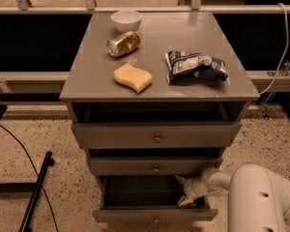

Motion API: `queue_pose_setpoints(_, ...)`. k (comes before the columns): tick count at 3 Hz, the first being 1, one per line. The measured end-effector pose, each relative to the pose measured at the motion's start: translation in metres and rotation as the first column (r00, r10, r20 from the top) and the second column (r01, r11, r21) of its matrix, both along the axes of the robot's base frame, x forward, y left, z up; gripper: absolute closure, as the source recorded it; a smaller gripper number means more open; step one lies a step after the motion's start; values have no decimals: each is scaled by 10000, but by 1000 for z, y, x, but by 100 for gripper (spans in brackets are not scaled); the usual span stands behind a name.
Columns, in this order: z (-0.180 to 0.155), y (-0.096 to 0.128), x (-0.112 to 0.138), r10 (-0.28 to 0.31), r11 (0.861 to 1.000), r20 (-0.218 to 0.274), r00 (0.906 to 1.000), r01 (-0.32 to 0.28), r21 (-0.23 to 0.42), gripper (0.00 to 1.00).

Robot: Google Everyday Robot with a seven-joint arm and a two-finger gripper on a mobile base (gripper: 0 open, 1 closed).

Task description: Open bottom drawer

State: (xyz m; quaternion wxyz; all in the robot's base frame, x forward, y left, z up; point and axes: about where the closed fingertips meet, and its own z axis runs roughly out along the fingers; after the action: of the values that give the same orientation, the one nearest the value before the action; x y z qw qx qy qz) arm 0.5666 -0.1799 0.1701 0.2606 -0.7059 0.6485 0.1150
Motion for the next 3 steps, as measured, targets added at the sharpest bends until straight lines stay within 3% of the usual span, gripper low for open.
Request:
queue_pose_setpoints(1,-2,0,-11,-28,9999,-78,10000,27,-142,21)
queue_pose_setpoints(2,41,-24,-15,-549,9980,799,9953,574,-283,39)
queue_pose_setpoints(3,109,-68,-53,-1111,9921,1290,9854,1176,-440,63)
